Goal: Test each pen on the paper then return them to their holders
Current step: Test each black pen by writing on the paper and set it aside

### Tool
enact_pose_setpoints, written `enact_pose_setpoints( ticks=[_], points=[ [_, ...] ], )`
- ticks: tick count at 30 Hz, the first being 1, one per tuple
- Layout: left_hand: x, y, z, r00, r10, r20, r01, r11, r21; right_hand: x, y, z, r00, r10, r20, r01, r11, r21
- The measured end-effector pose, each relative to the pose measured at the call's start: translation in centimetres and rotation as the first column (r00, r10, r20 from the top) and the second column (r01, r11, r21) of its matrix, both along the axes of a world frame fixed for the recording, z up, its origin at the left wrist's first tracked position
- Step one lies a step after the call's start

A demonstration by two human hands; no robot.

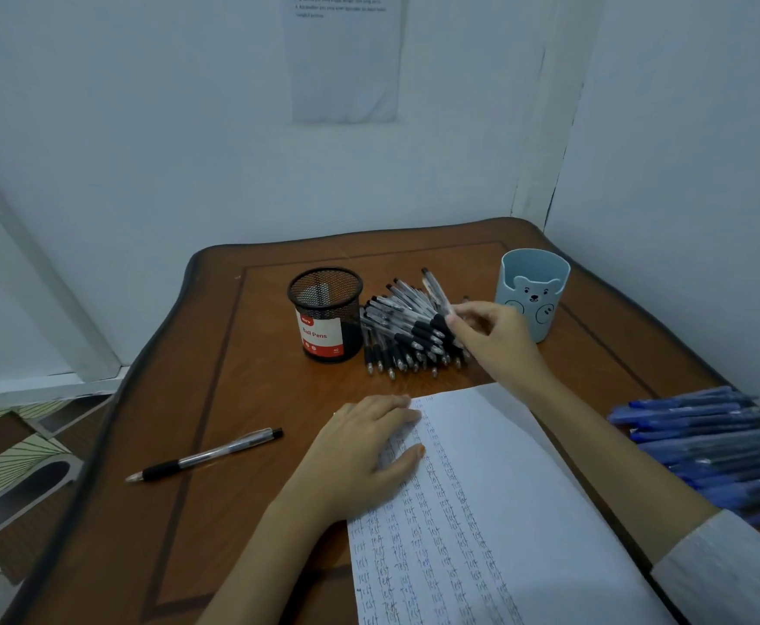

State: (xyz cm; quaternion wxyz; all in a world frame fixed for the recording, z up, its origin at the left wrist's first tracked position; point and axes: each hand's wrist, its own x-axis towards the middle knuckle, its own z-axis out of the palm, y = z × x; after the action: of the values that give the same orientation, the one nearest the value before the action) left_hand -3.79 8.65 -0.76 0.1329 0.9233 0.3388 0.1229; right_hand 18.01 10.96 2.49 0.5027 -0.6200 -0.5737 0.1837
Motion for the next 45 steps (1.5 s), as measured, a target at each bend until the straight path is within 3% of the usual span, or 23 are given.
enact_pose_setpoints(
  ticks=[6,9,17,23,27,30,32,35,38,41,43,45],
  points=[
    [-0.2,0.4,0.3,1.0,0.016,-0.01,-0.015,0.999,0.031,0.0,5.1,1.0,0.971,-0.107,0.216,0.114,0.993,-0.018],
    [-0.4,0.5,0.5,1.0,0.018,-0.01,-0.018,0.999,0.032,-0.3,6.6,0.2,0.966,-0.082,0.244,0.102,0.992,-0.072],
    [-0.3,0.4,0.4,1.0,0.024,0.005,-0.024,0.998,0.05,-0.6,6.6,-0.8,0.959,-0.082,0.273,0.096,0.995,-0.035],
    [-1.0,0.5,1.0,0.986,0.113,0.12,-0.124,0.988,0.088,-2.0,4.0,-0.4,0.936,-0.162,0.312,0.134,0.985,0.109],
    [-3.0,0.9,1.7,0.876,0.326,0.356,-0.363,0.931,0.039,-5.7,1.1,-0.5,0.964,-0.034,0.263,-0.008,0.987,0.158],
    [-5.1,0.6,2.3,0.72,0.485,0.496,-0.525,0.848,-0.068,-8.9,0.3,-1.1,0.959,0.096,0.266,-0.122,0.989,0.083],
    [-6.6,0.0,2.6,0.666,0.542,0.513,-0.584,0.806,-0.092,-11.1,0.0,-1.5,0.938,0.223,0.266,-0.227,0.974,-0.015],
    [-9.0,-1.2,2.9,0.639,0.588,0.496,-0.643,0.762,-0.076,-14.3,-0.3,-1.8,0.864,0.396,0.31,-0.363,0.918,-0.162],
    [-11.0,-2.6,2.9,0.627,0.6,0.496,-0.674,0.738,-0.04,-16.5,-0.8,-2.3,0.757,0.48,0.444,-0.394,0.877,-0.275],
    [-12.3,-3.7,2.6,0.617,0.596,0.513,-0.678,0.734,-0.036,-17.3,-1.2,-2.8,0.72,0.456,0.523,-0.389,0.889,-0.24],
    [-12.5,-4.2,2.5,0.616,0.595,0.516,-0.678,0.734,-0.036,-17.0,-1.5,-2.8,0.757,0.479,0.443,-0.421,0.877,-0.229],
    [-12.3,-4.4,2.5,0.62,0.585,0.523,-0.675,0.737,-0.025,-16.2,-2.0,-2.3,0.844,0.504,0.186,-0.465,0.859,-0.216]
  ],
)
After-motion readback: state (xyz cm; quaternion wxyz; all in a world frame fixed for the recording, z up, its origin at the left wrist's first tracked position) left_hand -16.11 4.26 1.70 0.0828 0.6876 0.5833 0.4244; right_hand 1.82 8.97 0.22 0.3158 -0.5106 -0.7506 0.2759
